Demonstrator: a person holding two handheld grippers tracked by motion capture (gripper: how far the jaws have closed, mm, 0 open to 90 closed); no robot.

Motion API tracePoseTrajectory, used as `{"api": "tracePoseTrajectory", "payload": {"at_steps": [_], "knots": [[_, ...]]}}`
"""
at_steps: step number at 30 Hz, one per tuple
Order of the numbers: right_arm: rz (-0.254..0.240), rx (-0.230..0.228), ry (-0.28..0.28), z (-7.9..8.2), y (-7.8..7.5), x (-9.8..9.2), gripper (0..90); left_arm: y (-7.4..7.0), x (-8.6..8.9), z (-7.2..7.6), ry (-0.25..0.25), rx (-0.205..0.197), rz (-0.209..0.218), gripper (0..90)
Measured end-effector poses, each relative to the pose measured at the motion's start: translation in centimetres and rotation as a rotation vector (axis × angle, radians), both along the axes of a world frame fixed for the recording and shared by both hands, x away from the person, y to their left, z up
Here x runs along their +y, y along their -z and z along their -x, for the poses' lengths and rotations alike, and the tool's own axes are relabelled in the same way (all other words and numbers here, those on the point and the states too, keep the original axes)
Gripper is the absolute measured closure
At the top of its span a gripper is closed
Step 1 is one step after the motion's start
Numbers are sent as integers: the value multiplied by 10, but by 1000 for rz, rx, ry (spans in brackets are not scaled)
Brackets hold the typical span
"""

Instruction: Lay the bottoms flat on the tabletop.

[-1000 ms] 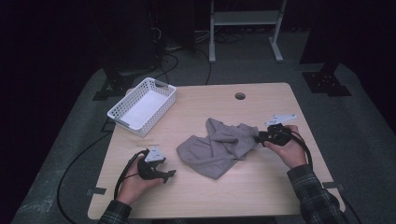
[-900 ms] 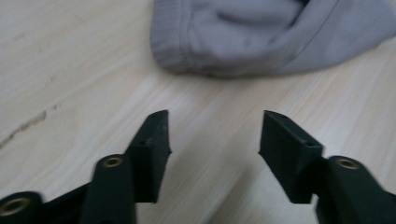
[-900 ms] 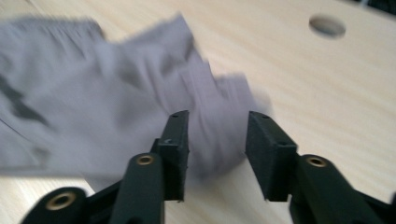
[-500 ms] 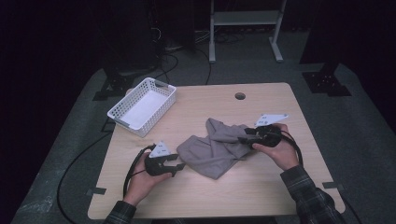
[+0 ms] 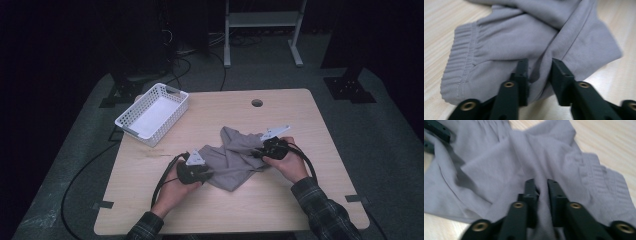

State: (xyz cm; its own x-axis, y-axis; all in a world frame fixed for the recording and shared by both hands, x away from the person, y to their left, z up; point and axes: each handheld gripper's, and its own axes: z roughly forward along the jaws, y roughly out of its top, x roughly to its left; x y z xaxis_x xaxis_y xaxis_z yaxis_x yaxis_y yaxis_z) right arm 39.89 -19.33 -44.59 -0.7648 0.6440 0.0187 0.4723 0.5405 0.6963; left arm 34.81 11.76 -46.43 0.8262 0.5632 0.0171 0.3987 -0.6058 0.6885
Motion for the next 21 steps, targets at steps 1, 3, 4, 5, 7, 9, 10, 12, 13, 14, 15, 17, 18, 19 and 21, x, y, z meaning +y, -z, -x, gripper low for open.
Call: {"api": "tracePoseTrajectory", "payload": {"at_steps": [1,3,4,5,7,9,10,12,13,14,15,17,18,19,21], "knots": [[-1,1,4,0,-1,-2,838,0,0,-3,-12,7,-3,746],[-1,-6,19,0,-4,-7,846,-1,0,-10,-33,12,-13,776],[2,-11,25,1,-6,-10,847,-1,0,-13,-48,8,-14,786],[1,-10,37,1,-9,-14,848,-1,1,-17,-62,8,-21,794],[4,-19,55,2,-12,-22,849,-1,5,-25,-80,8,-32,802],[0,-20,80,3,-13,-33,849,-2,9,-31,-102,9,-33,804],[-3,-21,94,3,-14,-39,850,-2,12,-34,-114,7,-35,803],[-7,-21,124,3,-15,-51,850,-2,17,-40,-133,5,-36,803],[-6,-23,139,2,-15,-57,851,-2,19,-43,-147,1,-42,803],[-11,-19,161,2,-15,-63,851,-2,21,-45,-155,-9,-53,803],[-19,-19,179,2,-16,-69,851,-3,23,-48,-165,-17,-64,803],[-16,-22,213,2,-16,-81,851,-2,28,-51,-185,-24,-61,803],[-12,-25,226,2,-16,-87,852,-1,31,-53,-199,-22,-50,803],[-4,-24,242,3,-15,-92,852,-2,34,-54,-205,-20,-53,804],[13,-23,271,3,-14,-103,852,-2,39,-56,-224,-34,-66,803]]}}
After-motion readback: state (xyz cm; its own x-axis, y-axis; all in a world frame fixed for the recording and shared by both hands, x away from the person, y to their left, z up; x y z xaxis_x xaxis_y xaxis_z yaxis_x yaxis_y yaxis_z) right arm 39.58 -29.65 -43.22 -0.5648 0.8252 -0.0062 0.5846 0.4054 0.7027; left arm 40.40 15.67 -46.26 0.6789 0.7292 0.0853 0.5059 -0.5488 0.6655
